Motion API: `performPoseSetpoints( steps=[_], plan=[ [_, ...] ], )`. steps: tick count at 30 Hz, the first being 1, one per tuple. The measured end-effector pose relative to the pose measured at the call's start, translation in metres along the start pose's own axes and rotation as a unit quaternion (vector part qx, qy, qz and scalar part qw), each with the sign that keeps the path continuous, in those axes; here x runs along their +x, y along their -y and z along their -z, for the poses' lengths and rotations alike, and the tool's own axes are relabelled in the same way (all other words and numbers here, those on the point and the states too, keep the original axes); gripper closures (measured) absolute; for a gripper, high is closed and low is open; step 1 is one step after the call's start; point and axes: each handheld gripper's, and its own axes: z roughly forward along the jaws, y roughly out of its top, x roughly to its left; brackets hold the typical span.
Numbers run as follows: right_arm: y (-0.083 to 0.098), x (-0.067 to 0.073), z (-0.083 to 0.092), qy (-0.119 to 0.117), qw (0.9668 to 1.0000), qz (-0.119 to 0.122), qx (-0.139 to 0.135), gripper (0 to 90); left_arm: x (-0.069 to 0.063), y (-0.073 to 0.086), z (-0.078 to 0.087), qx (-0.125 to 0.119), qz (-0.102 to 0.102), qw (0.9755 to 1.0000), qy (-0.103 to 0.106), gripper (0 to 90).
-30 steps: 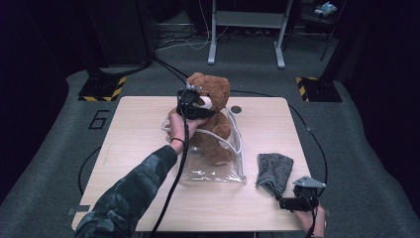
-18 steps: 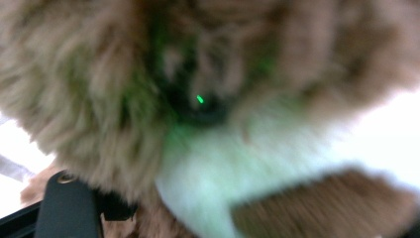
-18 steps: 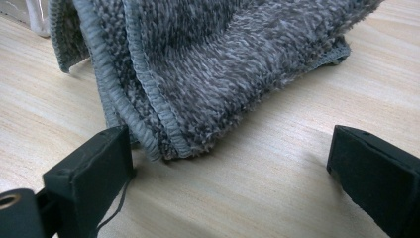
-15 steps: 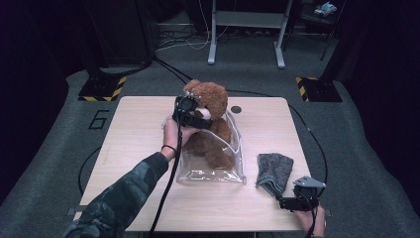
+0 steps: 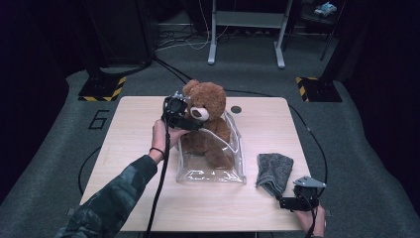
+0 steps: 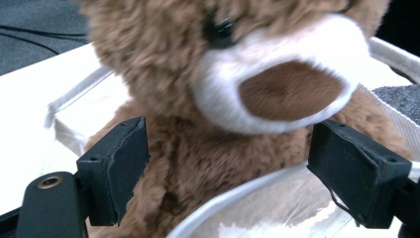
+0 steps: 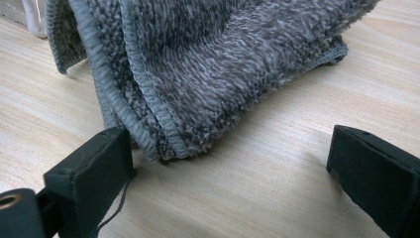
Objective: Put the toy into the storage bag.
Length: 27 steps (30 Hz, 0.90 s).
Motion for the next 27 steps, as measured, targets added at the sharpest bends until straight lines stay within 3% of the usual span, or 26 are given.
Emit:
performPoseSetpoints(
  steps=[6, 16, 22, 27],
  plan=[
    [0.0, 0.0, 0.001, 0.001, 1.0, -0.001, 0.003, 3.4, 0.009, 0.004, 0.008, -0.005, 0.008, 1.0, -0.001, 15.2],
    [0.0, 0.0, 0.0, 0.003, 1.0, -0.004, -0.001, 3.7, 0.02, 0.012, 0.028, -0.012, 0.004, 0.9999, -0.003, 14.8],
    [0.0, 0.0, 0.0, 0.004, 1.0, -0.005, 0.0, 3.7, 0.034, 0.024, 0.051, -0.021, 0.008, 0.9997, -0.014, 14.3],
    [0.0, 0.0, 0.0, 0.002, 1.0, -0.004, 0.0, 3.7, 0.046, 0.041, 0.067, -0.028, 0.025, 0.999, -0.024, 13.5]
  ],
)
